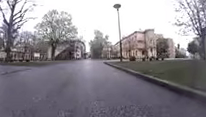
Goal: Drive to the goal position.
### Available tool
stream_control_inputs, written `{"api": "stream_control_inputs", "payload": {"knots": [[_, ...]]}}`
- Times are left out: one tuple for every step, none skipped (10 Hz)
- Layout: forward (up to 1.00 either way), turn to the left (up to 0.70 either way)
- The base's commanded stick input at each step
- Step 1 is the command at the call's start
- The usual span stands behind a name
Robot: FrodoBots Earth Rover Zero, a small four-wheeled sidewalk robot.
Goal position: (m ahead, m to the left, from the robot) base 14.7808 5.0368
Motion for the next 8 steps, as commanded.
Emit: {"api": "stream_control_inputs", "payload": {"knots": [[0.85,0.0],[0.85,0.0],[0.85,0.0],[0.85,0.0],[0.85,0.0],[0.85,0.0],[0.85,0.0],[0.85,0.0]]}}
